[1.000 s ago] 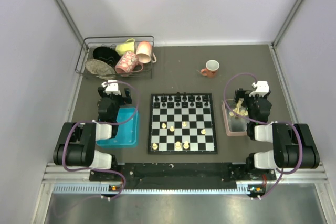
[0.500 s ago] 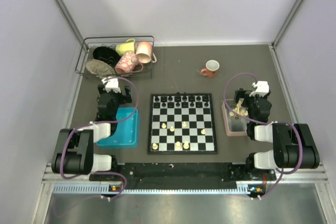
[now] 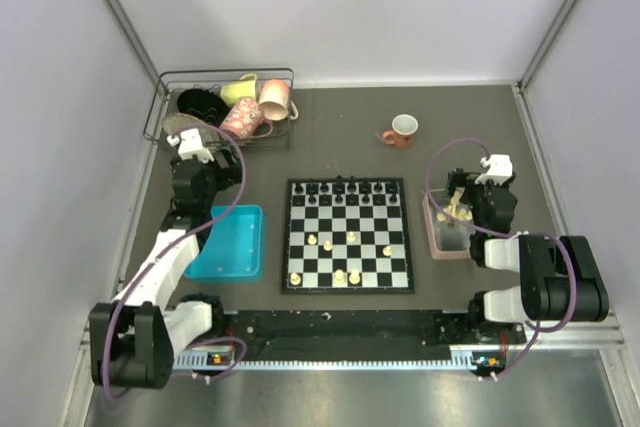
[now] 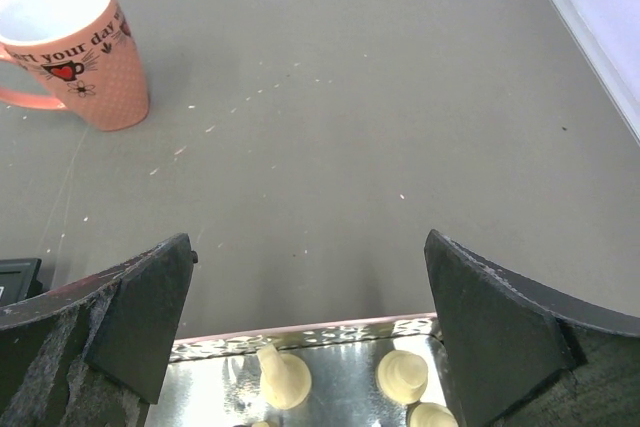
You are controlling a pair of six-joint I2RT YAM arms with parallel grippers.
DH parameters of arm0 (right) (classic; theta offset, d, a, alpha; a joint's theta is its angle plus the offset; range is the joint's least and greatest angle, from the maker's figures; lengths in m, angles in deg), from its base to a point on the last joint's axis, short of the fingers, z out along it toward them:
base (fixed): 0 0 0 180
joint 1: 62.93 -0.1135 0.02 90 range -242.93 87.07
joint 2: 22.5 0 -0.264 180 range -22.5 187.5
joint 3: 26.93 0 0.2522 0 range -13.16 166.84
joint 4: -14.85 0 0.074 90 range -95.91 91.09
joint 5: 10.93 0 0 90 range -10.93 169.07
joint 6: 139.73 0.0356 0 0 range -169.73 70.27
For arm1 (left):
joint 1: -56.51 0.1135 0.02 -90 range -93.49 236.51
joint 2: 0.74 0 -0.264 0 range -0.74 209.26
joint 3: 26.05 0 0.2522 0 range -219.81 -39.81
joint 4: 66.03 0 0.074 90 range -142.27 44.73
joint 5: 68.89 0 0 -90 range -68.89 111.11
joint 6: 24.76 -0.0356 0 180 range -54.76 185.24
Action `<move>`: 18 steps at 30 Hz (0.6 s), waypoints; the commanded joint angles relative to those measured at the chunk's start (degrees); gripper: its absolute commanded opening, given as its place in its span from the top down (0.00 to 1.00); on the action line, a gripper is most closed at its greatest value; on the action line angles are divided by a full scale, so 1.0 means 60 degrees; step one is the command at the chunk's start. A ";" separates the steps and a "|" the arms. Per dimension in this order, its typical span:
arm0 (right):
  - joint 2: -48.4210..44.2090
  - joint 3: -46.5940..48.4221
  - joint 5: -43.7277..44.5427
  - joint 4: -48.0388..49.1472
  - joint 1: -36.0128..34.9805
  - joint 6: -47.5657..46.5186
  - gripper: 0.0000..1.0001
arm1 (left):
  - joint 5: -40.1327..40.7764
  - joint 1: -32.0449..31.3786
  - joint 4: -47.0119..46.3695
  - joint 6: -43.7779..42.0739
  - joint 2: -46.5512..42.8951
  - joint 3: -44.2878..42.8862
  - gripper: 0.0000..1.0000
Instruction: Set up the chess pieces on the board
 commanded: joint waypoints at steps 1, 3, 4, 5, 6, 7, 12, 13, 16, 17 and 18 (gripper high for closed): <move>-0.0502 0.0355 0.0893 -0.0986 -0.0121 0.0314 0.01 | -0.0543 -0.0034 0.1606 0.0937 -0.0872 -0.0319 0.02; -0.1453 0.1563 0.1973 -0.3065 -0.0136 0.0853 0.01 | -0.0296 -0.0019 0.1871 0.1258 -0.1195 -0.0261 0.01; -0.1674 0.2094 0.2386 -0.5440 -0.0136 0.1220 0.01 | 0.0053 -0.0019 0.1871 0.1521 -0.1501 -0.0203 0.01; -0.1922 0.2665 0.2782 -0.6566 -0.0136 0.1731 0.01 | 0.0260 -0.0019 0.2002 0.1741 -0.1678 -0.0173 0.01; -0.1983 0.3787 0.2916 -0.7708 -0.0136 0.2272 0.01 | 0.0494 -0.0019 0.2191 0.1975 -0.1825 -0.0129 0.01; -0.2041 0.4263 0.2845 -0.8517 -0.0136 0.2365 0.01 | 0.0815 -0.0019 0.2280 0.2311 -0.2059 -0.0129 0.01; -0.2188 0.6169 0.1928 -1.1614 -0.0136 0.3229 0.01 | 0.0731 -0.0004 0.2939 0.2490 -0.2310 -0.0450 0.01; -0.2203 0.6244 0.1588 -1.1718 -0.0136 0.3317 0.01 | 0.0643 -0.0004 0.3158 0.2476 -0.2281 -0.0538 0.01; -0.2232 0.6391 -0.0051 -1.2084 -0.0019 0.3976 0.01 | 0.0190 -0.0004 0.3525 0.2301 -0.2091 -0.0919 0.01; -0.2232 0.6392 -0.0476 -1.2085 0.0083 0.4151 0.01 | 0.0043 -0.0004 0.3744 0.2300 -0.2047 -0.1065 0.01; -0.2232 0.6363 -0.1133 -1.2099 0.0127 0.4414 0.01 | -0.0205 -0.0004 0.3862 0.2329 -0.2003 -0.1110 0.01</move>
